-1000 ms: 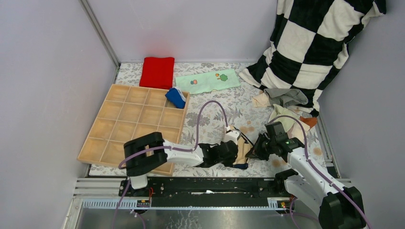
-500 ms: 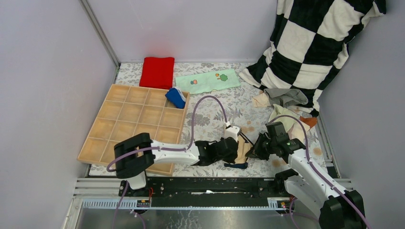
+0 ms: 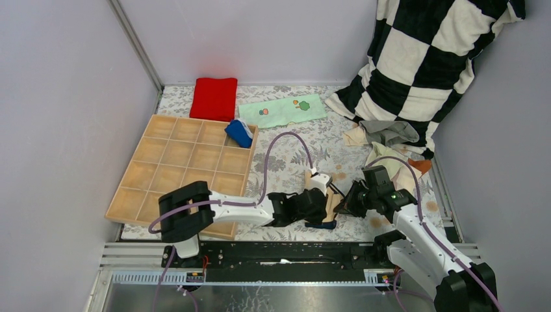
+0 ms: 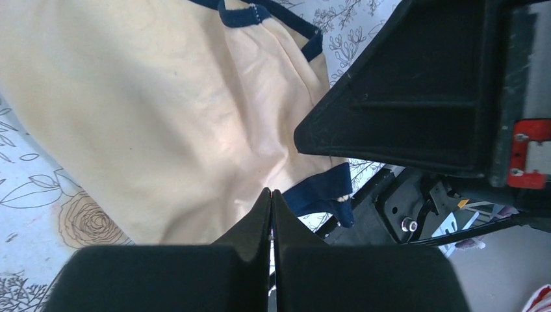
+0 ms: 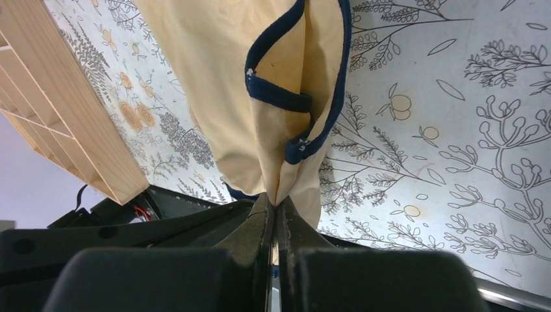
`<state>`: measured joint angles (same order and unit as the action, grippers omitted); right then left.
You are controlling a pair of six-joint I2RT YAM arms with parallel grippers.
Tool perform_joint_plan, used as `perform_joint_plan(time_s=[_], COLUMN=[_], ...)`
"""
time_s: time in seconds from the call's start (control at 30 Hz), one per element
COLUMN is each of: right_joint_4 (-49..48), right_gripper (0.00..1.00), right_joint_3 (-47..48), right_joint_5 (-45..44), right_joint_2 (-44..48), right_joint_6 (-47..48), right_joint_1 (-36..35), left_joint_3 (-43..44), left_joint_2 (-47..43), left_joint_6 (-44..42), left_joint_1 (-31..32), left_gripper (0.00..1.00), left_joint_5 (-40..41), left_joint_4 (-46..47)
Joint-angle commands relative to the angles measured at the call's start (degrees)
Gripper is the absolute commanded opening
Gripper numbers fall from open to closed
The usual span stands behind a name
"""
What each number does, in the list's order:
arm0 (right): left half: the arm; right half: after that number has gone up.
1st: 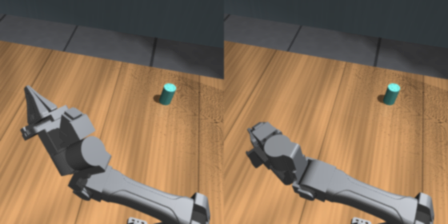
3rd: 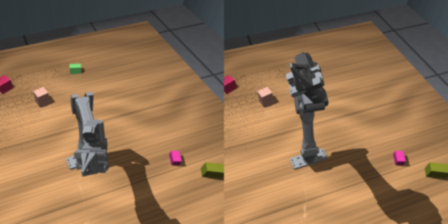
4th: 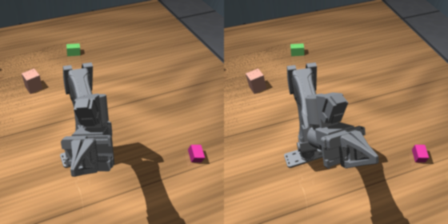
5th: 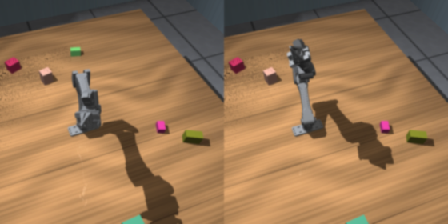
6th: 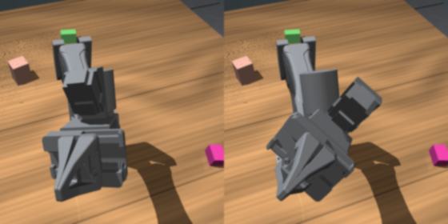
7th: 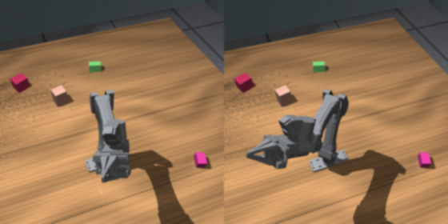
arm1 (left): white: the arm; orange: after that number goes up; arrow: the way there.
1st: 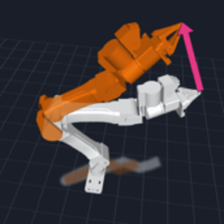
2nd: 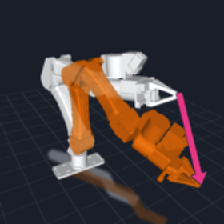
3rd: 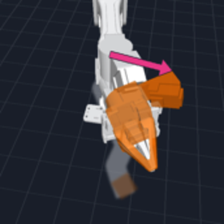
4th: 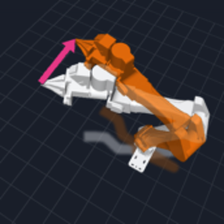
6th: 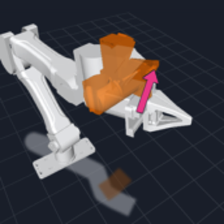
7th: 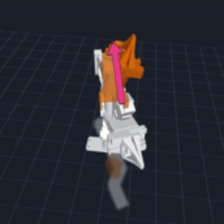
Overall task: Roll the underwear
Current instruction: Fold the underwear at the center of the board.
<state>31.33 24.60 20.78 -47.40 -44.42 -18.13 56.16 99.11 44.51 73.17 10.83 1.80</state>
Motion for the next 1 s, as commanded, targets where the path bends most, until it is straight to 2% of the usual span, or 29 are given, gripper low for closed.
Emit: perform_joint_plan(time_s=[0.0,0.53,0.9,0.93,0.97], right_joint_4=[-0.38,-2.02,-0.85,-0.72,-0.60], right_gripper=[0.00,0.00,0.00,0.00,0.00], right_joint_3=[2.86,2.90,1.91,1.88,1.85], right_joint_5=[2.97,6.44,3.05,2.71,2.37], right_joint_2=[0.73,1.43,1.36,1.34,1.33], right_joint_6=[-1.10,-2.33,-1.54,-1.61,-1.77], right_joint_1=[-0.33,-0.33,-0.33,-0.32,-0.33], left_joint_3=[-0.34,0.62,-0.29,-0.57,-1.10], left_joint_2=[2.41,7.53,0.89,-0.17,-1.40], left_joint_6=[0.58,1.27,1.19,1.15,0.92], left_joint_1=[0.40,0.40,0.40,0.39,0.58], left_gripper=[0.00,0.00,0.00,0.01,0.06], left_joint_5=[-1.30,-1.84,1.76,2.60,3.57], left_joint_4=[3.87,5.67,2.77,2.36,2.34])
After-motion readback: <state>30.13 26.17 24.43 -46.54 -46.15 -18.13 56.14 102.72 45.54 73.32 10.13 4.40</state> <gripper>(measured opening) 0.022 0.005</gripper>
